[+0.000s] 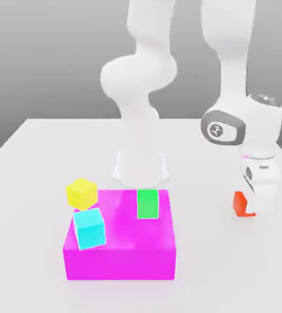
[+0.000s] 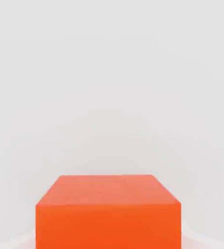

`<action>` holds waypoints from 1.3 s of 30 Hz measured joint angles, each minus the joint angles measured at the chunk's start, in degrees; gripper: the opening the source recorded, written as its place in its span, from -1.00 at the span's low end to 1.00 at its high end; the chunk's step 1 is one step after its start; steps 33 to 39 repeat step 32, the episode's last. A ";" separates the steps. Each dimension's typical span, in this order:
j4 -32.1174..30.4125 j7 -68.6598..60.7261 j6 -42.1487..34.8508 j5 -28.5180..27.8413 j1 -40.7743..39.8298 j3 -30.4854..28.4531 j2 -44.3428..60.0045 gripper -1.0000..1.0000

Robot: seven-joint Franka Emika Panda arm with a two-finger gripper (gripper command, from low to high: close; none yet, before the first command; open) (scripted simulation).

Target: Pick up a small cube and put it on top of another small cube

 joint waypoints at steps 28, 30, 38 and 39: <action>10.55 -17.99 -26.76 -2.69 -36.13 -32.45 -16.97 -1.00; 10.14 -18.37 -25.00 -2.23 -35.98 -32.74 -15.57 1.00; 10.14 -18.37 -25.00 -2.23 -35.98 -32.74 -15.57 1.00; 10.14 -18.37 -25.00 -2.23 -35.98 -32.74 -15.57 1.00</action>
